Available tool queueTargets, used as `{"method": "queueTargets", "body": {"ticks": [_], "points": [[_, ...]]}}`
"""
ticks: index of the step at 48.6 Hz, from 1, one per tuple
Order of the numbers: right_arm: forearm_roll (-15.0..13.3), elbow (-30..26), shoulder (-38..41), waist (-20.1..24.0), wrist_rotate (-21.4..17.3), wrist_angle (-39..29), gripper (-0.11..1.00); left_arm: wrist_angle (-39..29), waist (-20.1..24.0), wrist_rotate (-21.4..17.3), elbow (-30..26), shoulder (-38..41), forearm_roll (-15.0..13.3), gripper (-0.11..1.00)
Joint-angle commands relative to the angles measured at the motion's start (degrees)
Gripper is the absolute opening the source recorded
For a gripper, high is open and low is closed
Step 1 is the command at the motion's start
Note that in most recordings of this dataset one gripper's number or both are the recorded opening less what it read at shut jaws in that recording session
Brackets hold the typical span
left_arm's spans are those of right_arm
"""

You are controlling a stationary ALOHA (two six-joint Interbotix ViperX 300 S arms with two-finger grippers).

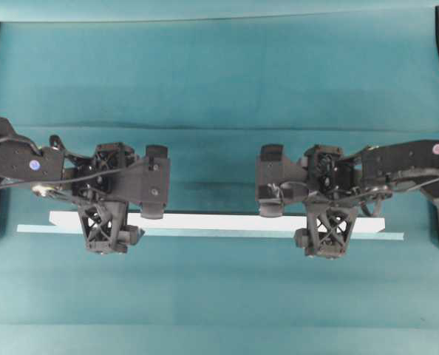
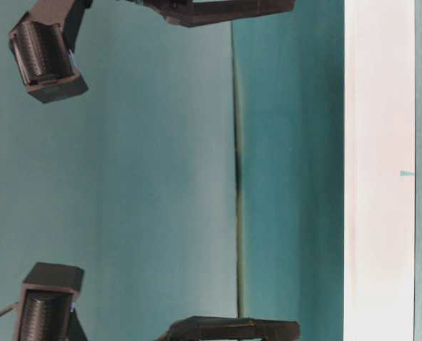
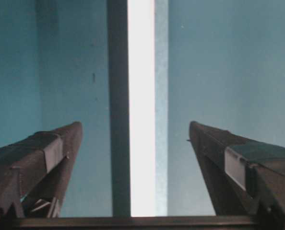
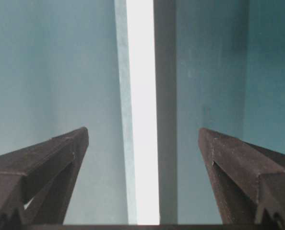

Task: Lift a wooden board with both hands.
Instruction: 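Lower both grippers onto the board and close them on it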

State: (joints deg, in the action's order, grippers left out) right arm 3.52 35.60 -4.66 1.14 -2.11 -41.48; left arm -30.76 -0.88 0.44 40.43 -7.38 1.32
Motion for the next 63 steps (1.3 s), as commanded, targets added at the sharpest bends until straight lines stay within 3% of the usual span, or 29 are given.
{"method": "queueTargets", "body": {"ticks": [1,49,63], "points": [[0.09,-0.18,1.05,0.18,0.09,0.88,0.95,0.97,0.09,0.18,0.18,0.0,0.18,0.99],[0.09,4.66,7.21,0.88,0.0,10.81,0.95,10.81,-0.35,1.93,3.6,7.38,0.0,0.99],[0.09,4.75,7.29,0.88,-0.09,11.25,0.93,10.81,-0.18,4.83,3.43,7.47,0.18,0.97]]}}
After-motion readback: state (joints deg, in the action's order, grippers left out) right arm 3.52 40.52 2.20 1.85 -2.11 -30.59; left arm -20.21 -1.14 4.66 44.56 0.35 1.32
